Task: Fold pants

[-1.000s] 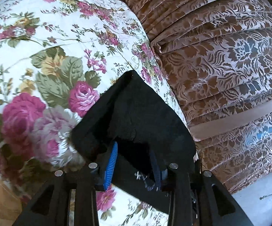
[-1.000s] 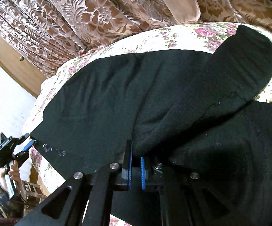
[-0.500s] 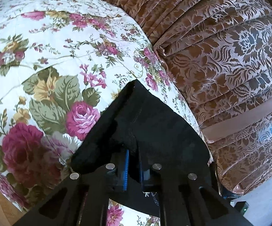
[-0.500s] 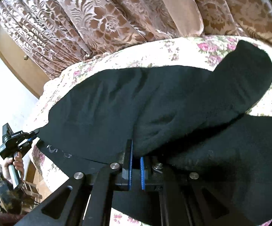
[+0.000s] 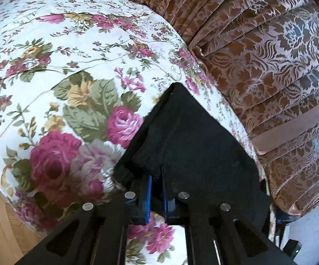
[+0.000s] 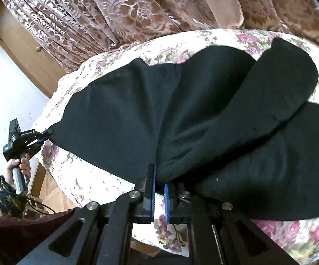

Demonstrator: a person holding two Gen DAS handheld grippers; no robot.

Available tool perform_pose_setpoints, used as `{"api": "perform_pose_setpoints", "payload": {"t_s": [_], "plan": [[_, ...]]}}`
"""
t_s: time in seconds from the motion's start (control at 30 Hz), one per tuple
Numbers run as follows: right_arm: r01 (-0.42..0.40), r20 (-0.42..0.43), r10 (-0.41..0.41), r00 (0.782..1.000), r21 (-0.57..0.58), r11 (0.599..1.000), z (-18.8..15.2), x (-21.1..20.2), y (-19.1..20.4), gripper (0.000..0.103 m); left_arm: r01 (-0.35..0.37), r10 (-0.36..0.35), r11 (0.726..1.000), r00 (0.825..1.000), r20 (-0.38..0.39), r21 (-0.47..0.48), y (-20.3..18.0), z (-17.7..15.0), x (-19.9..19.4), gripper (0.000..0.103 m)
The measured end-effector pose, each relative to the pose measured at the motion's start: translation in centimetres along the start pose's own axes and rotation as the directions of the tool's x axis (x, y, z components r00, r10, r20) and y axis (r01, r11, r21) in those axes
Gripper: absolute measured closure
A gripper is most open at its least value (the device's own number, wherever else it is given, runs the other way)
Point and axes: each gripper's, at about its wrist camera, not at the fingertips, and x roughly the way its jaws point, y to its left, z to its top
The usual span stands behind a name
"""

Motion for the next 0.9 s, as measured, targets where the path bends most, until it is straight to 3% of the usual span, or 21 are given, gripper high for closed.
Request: {"api": "perform_pose_setpoints", "payload": {"t_s": [0.2, 0.3, 0.33, 0.4, 0.43, 0.47, 0.5, 0.53, 0.57, 0.67, 0.83, 0.9], "plan": [[0.024, -0.033, -0.024, 0.999, -0.001, 1.0, -0.5, 1.4, -0.3, 0.097, -0.062, 0.062, 0.998, 0.998, -0.02, 0.001, 0.2, 0.0, 1.2, 0.092], [0.023, -0.044, -0.022, 0.999, 0.018, 1.0, -0.8, 2.1, -0.7, 0.097, -0.124, 0.125, 0.992, 0.992, -0.016, 0.018, -0.2, 0.3, 0.7, 0.084], [0.016, -0.042, -0.015, 0.999, 0.028, 0.999, -0.8, 2.1, -0.9, 0.096, -0.164, 0.164, 0.986, 0.987, 0.003, 0.036, -0.6, 0.4, 0.2, 0.077], [0.011, -0.042, -0.009, 0.999, 0.038, 0.999, -0.8, 2.0, -1.1, 0.096, -0.318, 0.311, 0.943, 0.947, 0.08, 0.099, -1.9, 0.4, -1.1, 0.075], [0.007, -0.046, -0.005, 0.999, 0.046, 0.999, -0.7, 1.9, -1.2, 0.088, -0.373, 0.358, 0.918, 0.926, 0.123, 0.132, -2.6, 0.4, -1.7, 0.075], [0.013, -0.053, -0.011, 0.999, 0.049, 0.999, -0.6, 1.8, -1.1, 0.079, -0.403, 0.377, 0.901, 0.911, 0.169, 0.159, -3.3, 0.2, -2.5, 0.075], [0.031, -0.053, -0.029, 0.998, 0.041, 0.999, -0.5, 1.4, -1.0, 0.072, -0.413, 0.377, 0.892, 0.904, 0.204, 0.184, -4.1, 0.0, -3.2, 0.075], [0.068, -0.047, -0.067, 0.997, 0.029, 0.997, -0.4, 0.9, -0.9, 0.058, -0.416, 0.371, 0.886, 0.901, 0.224, 0.206, -4.9, -0.2, -3.6, 0.074], [0.097, -0.041, -0.097, 0.994, 0.02, 0.995, -0.3, 0.5, -0.8, 0.052, -0.411, 0.356, 0.88, 0.903, 0.24, 0.237, -5.9, -0.5, -3.8, 0.074], [0.197, -0.007, -0.197, 0.98, -0.018, 0.98, -0.3, -1.0, -0.6, 0.051, -0.363, 0.293, 0.866, 0.926, 0.238, 0.344, -9.0, -1.7, -3.1, 0.074], [0.355, 0.067, -0.352, 0.934, -0.047, 0.934, -0.6, -3.3, 0.0, 0.049, -0.242, 0.189, 0.81, 0.97, 0.152, 0.534, -15.0, -5.1, 0.7, 0.074], [0.383, 0.086, -0.378, 0.922, -0.049, 0.922, -0.6, -3.9, -0.2, 0.049, -0.178, 0.149, 0.789, 0.984, 0.099, 0.588, -17.5, -6.7, 2.3, 0.074]]}}
